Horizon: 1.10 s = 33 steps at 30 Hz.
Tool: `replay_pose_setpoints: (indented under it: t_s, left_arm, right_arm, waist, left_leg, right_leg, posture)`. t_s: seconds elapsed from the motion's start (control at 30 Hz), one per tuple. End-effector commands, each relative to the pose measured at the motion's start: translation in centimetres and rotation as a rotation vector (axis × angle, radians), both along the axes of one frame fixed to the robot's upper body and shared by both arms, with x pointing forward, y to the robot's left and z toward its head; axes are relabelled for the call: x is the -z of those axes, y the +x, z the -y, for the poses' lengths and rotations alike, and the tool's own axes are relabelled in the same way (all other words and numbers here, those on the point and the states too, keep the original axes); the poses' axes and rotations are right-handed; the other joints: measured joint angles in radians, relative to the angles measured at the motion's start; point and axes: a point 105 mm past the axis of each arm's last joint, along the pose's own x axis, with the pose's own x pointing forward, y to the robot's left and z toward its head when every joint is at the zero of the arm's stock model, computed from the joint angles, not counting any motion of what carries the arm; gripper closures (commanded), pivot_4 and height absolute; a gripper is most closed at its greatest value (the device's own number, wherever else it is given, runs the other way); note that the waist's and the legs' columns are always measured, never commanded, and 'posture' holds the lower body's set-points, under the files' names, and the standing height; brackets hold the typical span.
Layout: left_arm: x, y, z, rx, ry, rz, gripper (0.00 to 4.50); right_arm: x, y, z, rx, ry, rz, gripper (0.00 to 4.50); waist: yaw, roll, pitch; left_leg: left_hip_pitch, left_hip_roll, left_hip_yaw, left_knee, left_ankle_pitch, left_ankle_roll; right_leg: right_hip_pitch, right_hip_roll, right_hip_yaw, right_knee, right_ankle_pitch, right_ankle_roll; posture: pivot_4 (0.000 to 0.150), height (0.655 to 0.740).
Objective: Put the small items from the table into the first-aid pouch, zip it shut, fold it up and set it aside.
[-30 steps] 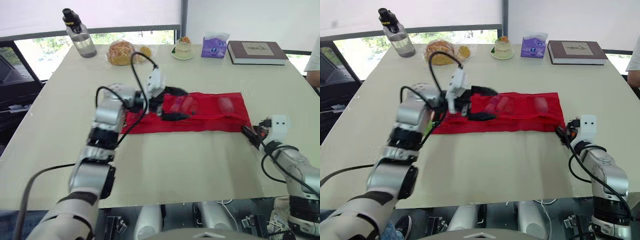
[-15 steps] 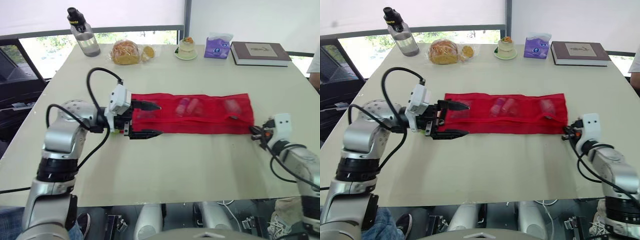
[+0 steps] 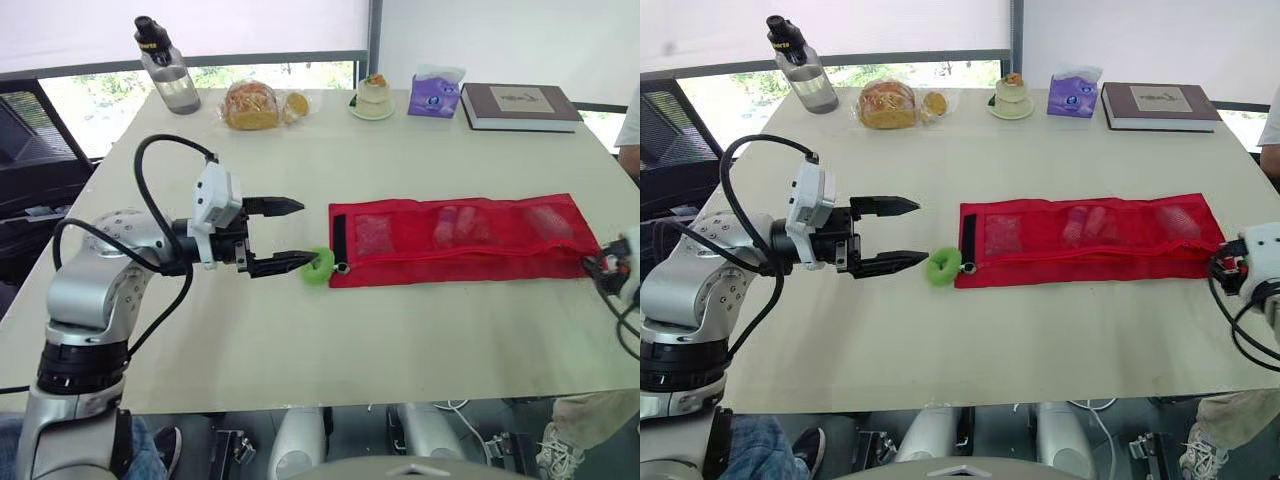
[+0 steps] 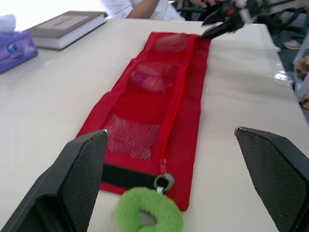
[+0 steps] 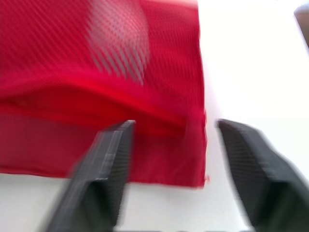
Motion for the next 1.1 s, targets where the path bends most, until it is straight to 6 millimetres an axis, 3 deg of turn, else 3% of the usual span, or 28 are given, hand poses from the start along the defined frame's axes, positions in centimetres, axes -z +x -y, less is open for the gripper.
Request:
replay_pose_setpoints:
  t_s: [0.03,0.13,0.23,0.47,0.83,1.0,1.1]
  left_arm:
    - [0.0,2.1,-1.9,-0.181,-0.064,-0.01,0.0]
    - [1.0,4.2,-3.4,-0.328,-0.084,-0.027,0.0]
    - [1.9,5.4,-4.2,-0.399,-0.198,-0.174,0.0]
    - [4.9,6.9,-2.7,-0.381,-0.308,-0.459,0.0]
    - [8.5,10.2,1.4,-0.353,-0.31,-0.678,0.0]
    - [10.7,9.4,3.2,-0.291,-0.287,-0.913,0.0]
    - [10.6,9.0,4.0,-0.23,-0.318,-0.975,0.0]
  right_arm:
    - [-3.6,-0.9,-3.1,-0.202,0.034,0.078,0.05]
    - [-4.4,-2.2,-6.4,-0.353,0.14,0.058,0.05]
    - [-5.4,-3.8,-10.3,-0.548,0.193,0.055,0.05]
    - [-6.8,-4.9,-14.9,-0.787,0.214,0.195,0.05]
    - [-7.8,-5.3,-16.5,-0.865,0.237,0.277,0.05]
    - [-7.3,-5.6,-16.5,-0.828,0.251,0.216,0.05]
    - [-7.3,-5.8,-16.5,-0.82,0.248,0.202,0.05]
  waist:
    - [0.0,0.0,0.0]
    - [0.001,-0.001,0.0]
    - [0.002,-0.001,0.0]
    - [0.003,-0.003,0.001]
    - [0.003,-0.004,0.001]
    - [0.007,-0.003,0.0]
    - [0.007,-0.003,0.0]
  left_leg:
    - [0.0,0.0,-0.001,0.0,0.0,0.0]
    - [0.001,0.001,-0.001,0.0,0.0,0.0]
    - [0.0,0.001,-0.002,0.001,0.0,0.0]
    - [-0.001,0.0,-0.001,0.001,0.0,0.0]
    - [-0.002,-0.001,-0.003,0.001,0.0,0.0]
    - [-0.001,-0.002,-0.005,0.001,0.0,0.0]
    - [-0.001,-0.002,-0.004,0.001,0.0,0.0]
  right_leg:
    - [0.0,0.0,0.0,0.0,0.0,0.0]
    - [0.001,0.001,-0.001,0.0,0.0,0.001]
    - [0.0,0.001,-0.001,0.0,0.0,0.001]
    - [0.0,0.0,-0.001,-0.001,0.0,0.001]
    - [0.0,0.0,-0.002,0.0,0.002,-0.003]
    - [0.001,0.0,-0.004,0.0,0.002,-0.003]
    - [0.001,-0.001,-0.003,0.0,0.002,-0.003]
  posture:
    - [0.15,0.74]
    - [0.15,0.74]
    - [0.15,0.74]
    - [0.15,0.74]
    - [0.15,0.74]
    - [0.15,0.74]
    - [0.15,0.74]
